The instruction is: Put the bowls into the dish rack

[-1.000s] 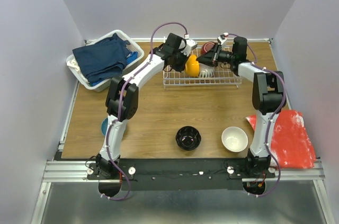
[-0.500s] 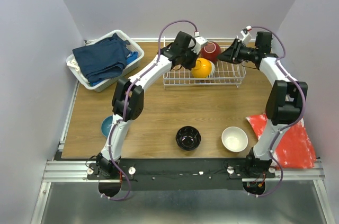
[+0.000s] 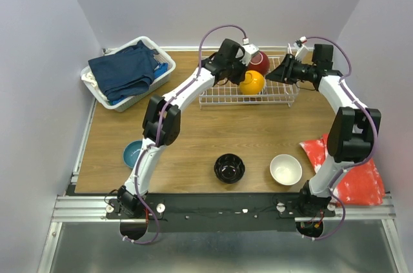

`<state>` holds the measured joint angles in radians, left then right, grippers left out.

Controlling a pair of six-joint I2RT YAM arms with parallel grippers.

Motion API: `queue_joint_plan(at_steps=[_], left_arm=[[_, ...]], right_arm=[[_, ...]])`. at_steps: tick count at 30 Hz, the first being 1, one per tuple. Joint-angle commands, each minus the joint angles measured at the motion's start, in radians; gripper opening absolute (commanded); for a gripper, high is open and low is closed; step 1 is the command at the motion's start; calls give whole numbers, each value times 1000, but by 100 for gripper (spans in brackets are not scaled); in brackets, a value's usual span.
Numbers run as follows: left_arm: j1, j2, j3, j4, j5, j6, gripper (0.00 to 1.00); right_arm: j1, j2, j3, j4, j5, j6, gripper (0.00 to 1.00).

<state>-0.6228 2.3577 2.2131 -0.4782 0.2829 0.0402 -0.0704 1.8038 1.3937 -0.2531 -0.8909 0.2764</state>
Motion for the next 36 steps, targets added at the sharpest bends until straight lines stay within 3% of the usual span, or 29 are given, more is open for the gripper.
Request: queue_joint_plan(at_steps=[1,22,36], left_arm=[[-46,32,34,7,33,-22,6],[-120,143,210,85,-13,-36,7],[-143,242,310,280,-76,-72,7]], right_arm=[[1,-75,-35,-32,46,-39,47],[-8,-127,-82,-25,90,-40,46],[-149,-218,-79,-132,130,-86,46]])
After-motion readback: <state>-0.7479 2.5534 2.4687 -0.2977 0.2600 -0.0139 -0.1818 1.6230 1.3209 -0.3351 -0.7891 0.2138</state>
